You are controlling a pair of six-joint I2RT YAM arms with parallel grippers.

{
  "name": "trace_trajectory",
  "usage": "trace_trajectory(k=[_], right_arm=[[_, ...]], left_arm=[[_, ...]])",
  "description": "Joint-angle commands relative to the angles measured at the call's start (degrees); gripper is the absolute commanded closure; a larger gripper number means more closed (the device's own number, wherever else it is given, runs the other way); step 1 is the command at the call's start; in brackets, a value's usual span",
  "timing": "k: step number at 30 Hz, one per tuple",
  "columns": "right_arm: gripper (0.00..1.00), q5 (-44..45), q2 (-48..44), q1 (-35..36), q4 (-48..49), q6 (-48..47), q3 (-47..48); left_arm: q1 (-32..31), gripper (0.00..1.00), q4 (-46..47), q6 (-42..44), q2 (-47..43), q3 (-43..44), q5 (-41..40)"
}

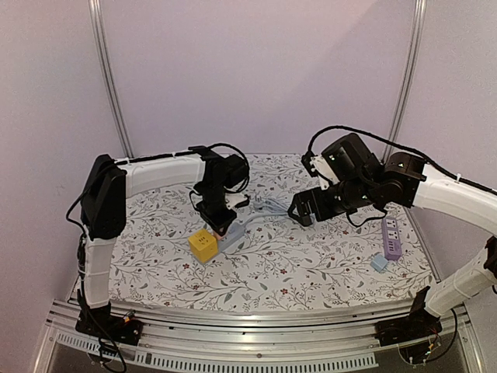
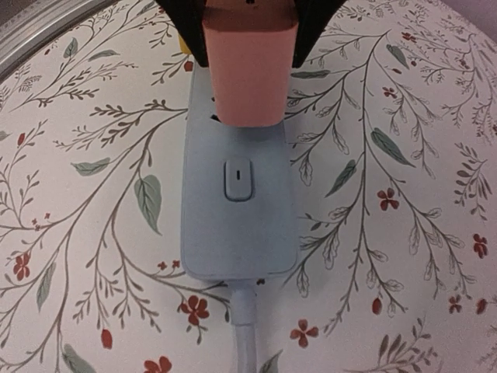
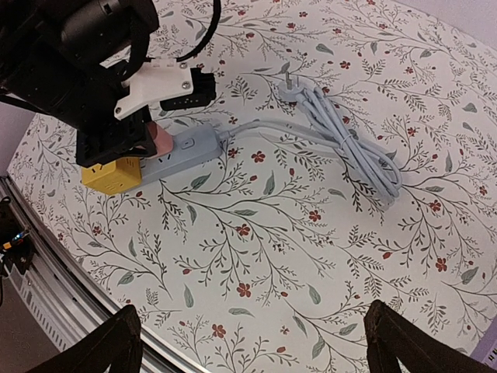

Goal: Insert the plug

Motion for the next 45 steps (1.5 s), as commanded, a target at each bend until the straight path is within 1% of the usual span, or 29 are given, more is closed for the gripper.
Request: trace_trajectory(k=[1,7,14,20,27,33,35,45], right_arm=[[0.01,-0.4,0.8,-0.1,-0.5,-0.4,0.6],[0.01,-0.4,0.6,-0.1,-0.5,-0.6,0.1],[0.01,-1.0,1.2,-0.1,-0.1,-0.6,0.1],[0.01,-1.4,2.6,-0.1,-0.1,-0.3,0.8],[0.01,-1.7,4.8,0.0,0.3,-0.2,2.1],[0.01,-1.6,6.4,-0.1,0.6,-0.2,3.3],[0.01,-1.4,6.7,-0.1,0.8,-0.4,3.5],[0.01,-1.7,7.7,-0.1,1.7,0.1,4.0]], left_arm=[[1.3,1.0,0.7,0.1,2.4,-0.1,1.5],[2.3,1.0,0.5,1.0,2.3,-0.9,2.2],[3.7,1.0,3.2,0.7,1.2,-4.2,2.7],[4.2,1.0,6.4,-0.3,0.2,-7.5,5.4],[4.3,1.0,6.3,-0.3,0.4,-7.7,4.2],[4.2,1.0,6.4,-2.4,0.3,-8.0,3.3],[4.1,1.0,6.4,-2.7,0.2,-8.0,1.7],[3.1,1.0,5.4,-1.2,0.3,-8.9,-0.6]])
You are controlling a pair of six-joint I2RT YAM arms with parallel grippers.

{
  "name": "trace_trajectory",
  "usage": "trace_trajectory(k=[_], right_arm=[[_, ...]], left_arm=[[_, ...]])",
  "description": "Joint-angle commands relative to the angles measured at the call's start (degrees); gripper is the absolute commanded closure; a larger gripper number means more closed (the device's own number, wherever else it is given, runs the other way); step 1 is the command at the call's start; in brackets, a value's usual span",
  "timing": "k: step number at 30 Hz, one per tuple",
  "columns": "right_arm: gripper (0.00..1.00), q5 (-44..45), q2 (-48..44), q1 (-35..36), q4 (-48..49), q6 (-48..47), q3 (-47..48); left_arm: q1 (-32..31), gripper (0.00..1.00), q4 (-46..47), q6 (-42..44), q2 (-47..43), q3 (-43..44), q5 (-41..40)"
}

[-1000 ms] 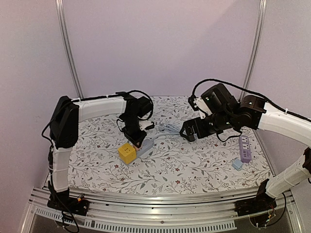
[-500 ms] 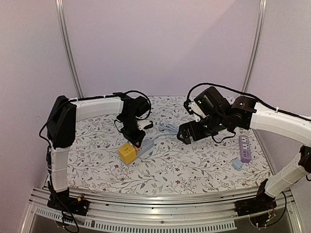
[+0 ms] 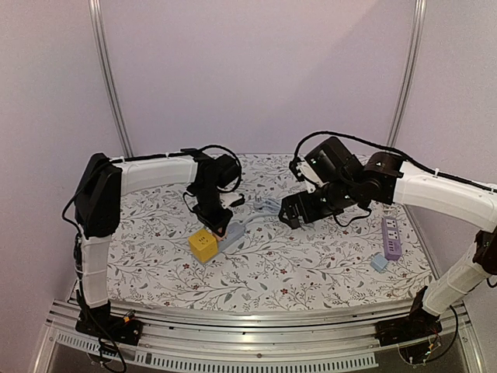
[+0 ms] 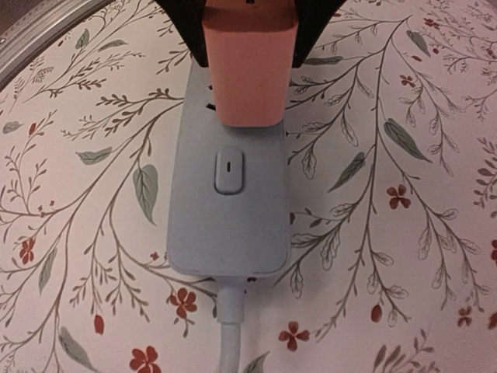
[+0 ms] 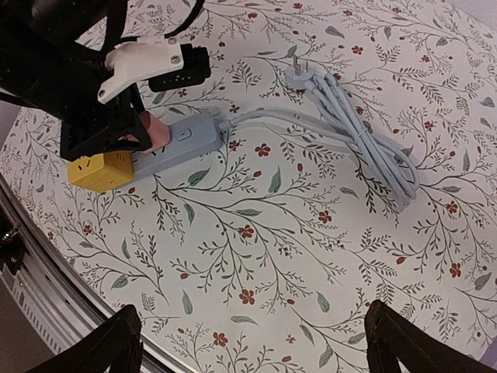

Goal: Insert the plug

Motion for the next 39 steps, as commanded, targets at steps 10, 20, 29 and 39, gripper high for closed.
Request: trace_trajectory(k=[10,20,29,39], right_arm=[[0.01,-1.0,1.3,-0.1,1.4,1.2,1.3],[0.01,-1.7,2.3,0.0,1.0,0.0,2.3],[0.01,-1.9,3.5,-0.1,0.2,-1.0,3.4],[0.01,-1.7,4.0,-0.1,0.6,-1.1,3.1]], left_arm=[[-2.2,1.0,2.3,-2.2,1.9,-7.1,-7.7],[-2.2,1.0,1.7,-0.3,5.3,-7.3,-6.2],[-1.2,1.0,0.0,3.1,8.3,-6.8,-4.5],[-1.2,0.97,0.1,1.4,8.7,-4.5,-3.5]])
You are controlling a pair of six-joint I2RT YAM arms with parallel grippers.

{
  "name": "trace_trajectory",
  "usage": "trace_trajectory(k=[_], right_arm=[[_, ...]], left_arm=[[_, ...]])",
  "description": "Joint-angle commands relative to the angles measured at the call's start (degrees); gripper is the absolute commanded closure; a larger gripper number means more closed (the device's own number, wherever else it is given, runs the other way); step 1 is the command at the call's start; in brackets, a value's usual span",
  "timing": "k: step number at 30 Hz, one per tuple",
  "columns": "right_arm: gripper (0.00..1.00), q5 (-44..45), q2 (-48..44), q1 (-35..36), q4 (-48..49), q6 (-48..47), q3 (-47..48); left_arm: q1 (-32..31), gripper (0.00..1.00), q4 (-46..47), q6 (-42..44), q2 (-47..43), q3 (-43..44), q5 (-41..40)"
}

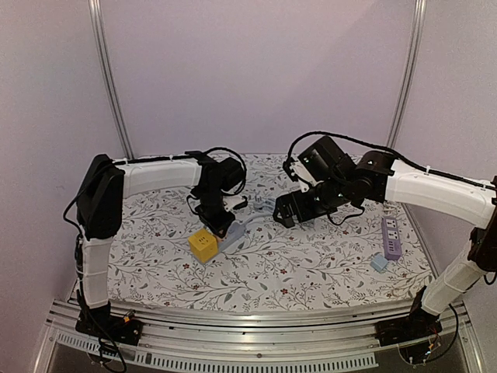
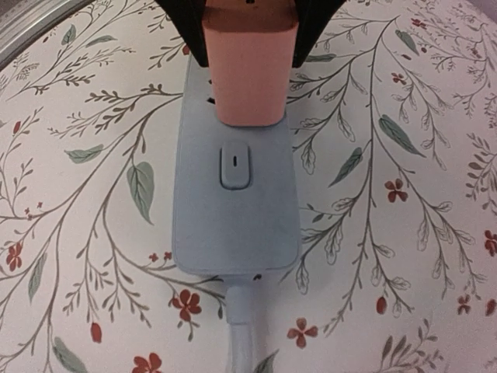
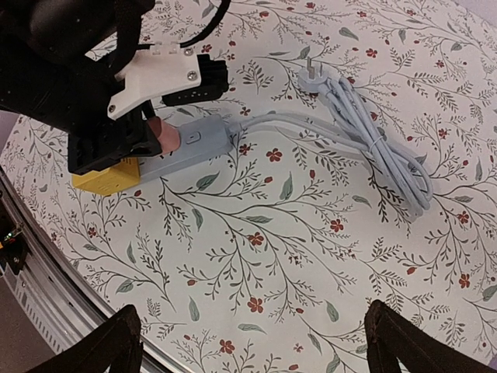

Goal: Insert the plug

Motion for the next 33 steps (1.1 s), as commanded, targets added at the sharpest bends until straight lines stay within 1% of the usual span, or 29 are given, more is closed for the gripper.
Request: trace_trajectory(k=[1,7,9,16,17,18,20,21,22,23,24,26,33], right_arm=[[0.01,-0.4,1.0,-0.1,-0.1,-0.6,1.1],[0.01,-0.7,1.6,0.0,0.3,-1.4,1.1],[0.01,-0.7,1.9,-0.1,0.3,-1.8,1.2],[0.01,-0.3,2.0,-0.1,0.3,-2.8,1.1],[0.01,-0.2,2.0,-0.1,0.2,-2.8,1.0],[0.01,-0.2,1.9,-0.1,0.2,-2.9,0.9],[0.01,0.1,1.7,-0.1,0.0,-3.0,0.7],[0.01,0.3,1.5,-0.1,0.0,-3.0,0.6],[0.01,0.6,1.2,-0.1,0.1,-3.0,0.5],[0.01,0.8,1.0,0.0,0.1,-3.0,0.3],[0.01,0.9,0.8,-0.1,0.2,-3.0,0.0],[0.01,0.9,0.1,-0.1,0.5,-2.8,-0.6],[0.01,0.9,-1.6,0.0,0.9,-1.1,-2.4]], left_arm=[[0.8,0.94,-0.5,0.0,7.9,-3.5,0.1],[0.8,0.89,-2.4,-0.1,9.3,0.1,-0.2],[0.7,0.86,-2.8,-1.4,9.8,0.5,-0.1],[0.8,0.71,-2.4,-2.0,7.6,0.3,0.1],[0.8,0.54,-2.5,-1.8,7.2,0.5,0.5],[0.8,0.42,-2.7,-1.8,7.0,0.6,0.7],[0.8,0.33,-3.3,-1.6,6.5,0.9,0.6],[0.8,0.24,-3.6,-1.6,6.1,1.0,0.4],[0.9,0.18,-3.7,-1.6,5.6,1.0,0.3],[0.9,0.17,-3.8,-1.7,5.0,1.0,0.2],[1.0,0.03,-4.0,-1.8,4.6,1.1,0.0],[1.3,0.01,-4.4,-2.0,3.5,1.6,-0.1],[2.0,0.0,-6.0,-3.0,-0.9,3.6,-1.0]])
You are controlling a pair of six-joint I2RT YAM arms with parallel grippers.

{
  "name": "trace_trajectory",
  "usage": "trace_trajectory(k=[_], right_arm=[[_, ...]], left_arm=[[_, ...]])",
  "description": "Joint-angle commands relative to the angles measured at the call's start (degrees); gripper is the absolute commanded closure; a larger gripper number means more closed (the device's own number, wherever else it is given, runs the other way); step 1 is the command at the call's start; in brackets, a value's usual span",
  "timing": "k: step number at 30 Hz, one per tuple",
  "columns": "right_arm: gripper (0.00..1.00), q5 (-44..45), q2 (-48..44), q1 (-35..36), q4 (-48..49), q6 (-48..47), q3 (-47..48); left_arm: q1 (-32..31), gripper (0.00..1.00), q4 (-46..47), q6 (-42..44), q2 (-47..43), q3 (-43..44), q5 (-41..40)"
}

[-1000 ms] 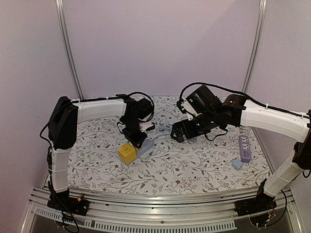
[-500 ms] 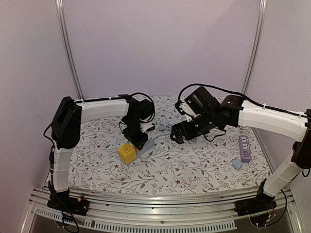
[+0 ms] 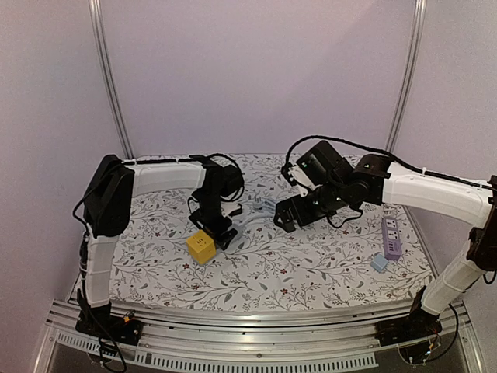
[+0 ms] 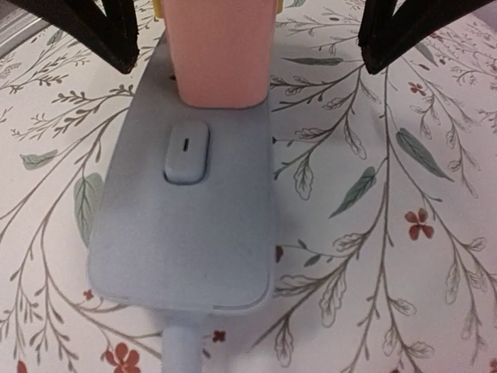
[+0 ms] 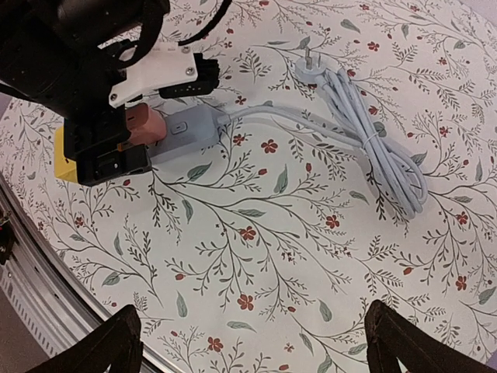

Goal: Insert the plug

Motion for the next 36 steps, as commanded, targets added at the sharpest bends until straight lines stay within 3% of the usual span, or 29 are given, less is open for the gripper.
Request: trace_trajectory(k=[1,16,27,36], right_arm=[[0.01,0.8,-2.6,-0.1,0.6,1.3,-1.5],[0.01,1.5,-4.8,0.0,0.0,2.6,-1.0],[0.01,2.8,-2.9,-0.1,-3.1,3.1,1.3],[0.01,2.9,-1.8,-0.1,-4.6,3.7,2.3]], left_arm=[[1.2,0.01,-2.0,-0.8,-5.2,2.2,-0.7],[2.6,0.0,-5.5,-0.7,-16.7,5.9,-3.7],[2.7,0.01,-5.8,-4.6,-27.9,4.6,-17.4],[3.3,0.01,-2.2,-10.6,-34.0,5.3,-21.5]])
